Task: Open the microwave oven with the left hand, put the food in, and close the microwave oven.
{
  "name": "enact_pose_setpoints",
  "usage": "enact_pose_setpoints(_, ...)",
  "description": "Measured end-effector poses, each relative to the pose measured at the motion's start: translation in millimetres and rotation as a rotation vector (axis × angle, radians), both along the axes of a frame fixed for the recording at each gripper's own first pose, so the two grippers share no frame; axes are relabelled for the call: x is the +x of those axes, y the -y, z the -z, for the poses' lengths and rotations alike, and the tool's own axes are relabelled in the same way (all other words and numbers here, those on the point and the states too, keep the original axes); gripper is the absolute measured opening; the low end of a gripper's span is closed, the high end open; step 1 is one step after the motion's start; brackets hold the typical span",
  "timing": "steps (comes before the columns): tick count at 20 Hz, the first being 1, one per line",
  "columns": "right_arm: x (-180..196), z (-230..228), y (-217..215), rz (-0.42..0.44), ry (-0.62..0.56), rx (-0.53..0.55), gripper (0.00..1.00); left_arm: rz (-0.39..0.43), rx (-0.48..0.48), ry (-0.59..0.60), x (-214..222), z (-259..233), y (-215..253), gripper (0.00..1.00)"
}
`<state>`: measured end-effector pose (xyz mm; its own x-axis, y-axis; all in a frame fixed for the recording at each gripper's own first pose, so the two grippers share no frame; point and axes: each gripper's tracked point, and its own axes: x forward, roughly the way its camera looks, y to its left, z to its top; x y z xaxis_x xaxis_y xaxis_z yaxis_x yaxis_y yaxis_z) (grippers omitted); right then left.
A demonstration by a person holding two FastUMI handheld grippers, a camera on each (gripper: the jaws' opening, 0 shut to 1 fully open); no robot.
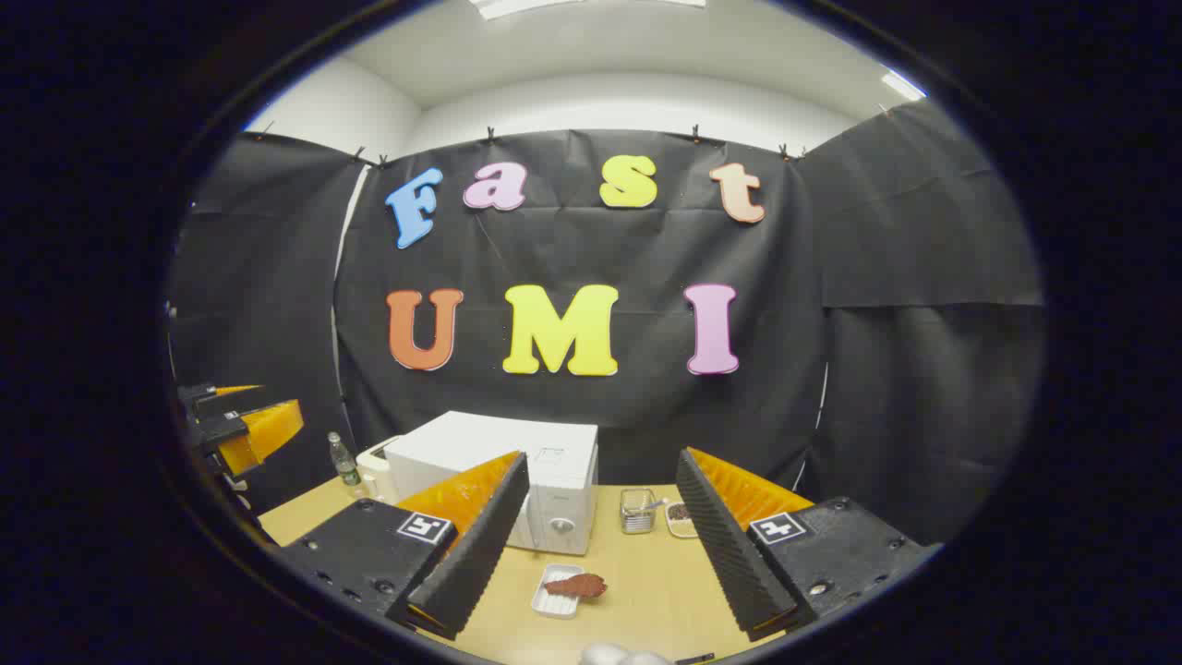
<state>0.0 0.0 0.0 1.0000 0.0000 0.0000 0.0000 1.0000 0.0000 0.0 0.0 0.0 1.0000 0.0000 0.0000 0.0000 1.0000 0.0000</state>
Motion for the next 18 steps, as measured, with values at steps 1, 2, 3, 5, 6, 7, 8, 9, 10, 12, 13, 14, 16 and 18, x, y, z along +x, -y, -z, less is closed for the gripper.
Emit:
enact_pose_setpoints(1, 1.8, 0.4, 0.7, 0.001, -0.001, -0.003, 0.95, -0.004, 0.006, -0.001, 1.9, 0.5, -1.6, 0.93)
enact_pose_setpoints(2, 3.1, 1.7, 1.6, 0.001, -0.004, -0.003, 0.96, -0.008, 0.012, -0.001, 4.2, 0.5, -3.0, 0.93)
enact_pose_setpoints(3, 4.8, 1.2, 2.9, 0.0, -0.004, -0.001, 0.96, -0.01, 0.014, -0.003, 5.5, 0.4, -3.2, 0.93)
enact_pose_setpoints(5, 8.3, 1.2, 4.9, 0.002, -0.004, 0.002, 1.0, -0.007, 0.01, -0.006, 7.8, 2.1, -2.0, 0.93)
enact_pose_setpoints(6, 9.6, 2.1, 6.5, 0.005, -0.004, 0.001, 1.0, -0.011, 0.012, -0.006, 9.0, 2.1, -1.9, 0.94)
enact_pose_setpoints(7, 11.5, 1.7, 7.0, 0.003, -0.006, 0.002, 0.96, -0.013, 0.015, -0.006, 10.4, 2.6, -1.8, 0.94)
enact_pose_setpoints(8, 13.3, 3.2, 6.8, 0.003, -0.009, 0.003, 1.0, -0.014, 0.017, -0.005, 11.4, 2.2, -1.3, 0.94)
enact_pose_setpoints(9, 14.6, 3.2, 6.9, 0.0, -0.008, 0.002, 0.96, -0.015, 0.019, -0.003, 13.0, 2.6, -1.3, 0.94)
enact_pose_setpoints(10, 16.5, 3.3, 7.6, 0.002, -0.009, -0.001, 1.0, -0.012, 0.018, -0.005, 14.0, 3.0, 0.1, 0.94)
enact_pose_setpoints(12, 17.3, 2.4, 7.1, 0.001, -0.005, 0.001, 1.0, -0.01, 0.016, -0.01, 14.1, 4.3, 1.9, 0.94)
enact_pose_setpoints(13, 18.0, 0.3, 7.5, 0.003, 0.004, 0.002, 1.0, -0.006, 0.017, -0.008, 14.4, 3.3, 2.3, 0.94)
enact_pose_setpoints(14, 18.5, -1.2, 8.3, 0.006, 0.007, -0.001, 1.0, -0.007, 0.021, -0.007, 15.0, 3.1, 1.9, 0.94)
enact_pose_setpoints(16, 19.3, -2.3, 6.2, -0.001, 0.01, -0.008, 1.0, -0.009, 0.027, -0.006, 15.2, 4.4, 2.7, 0.94)
enact_pose_setpoints(18, 21.1, -2.3, 9.5, 0.002, 0.012, -0.014, 0.96, -0.009, 0.032, -0.002, 17.9, 5.3, 5.0, 0.94)
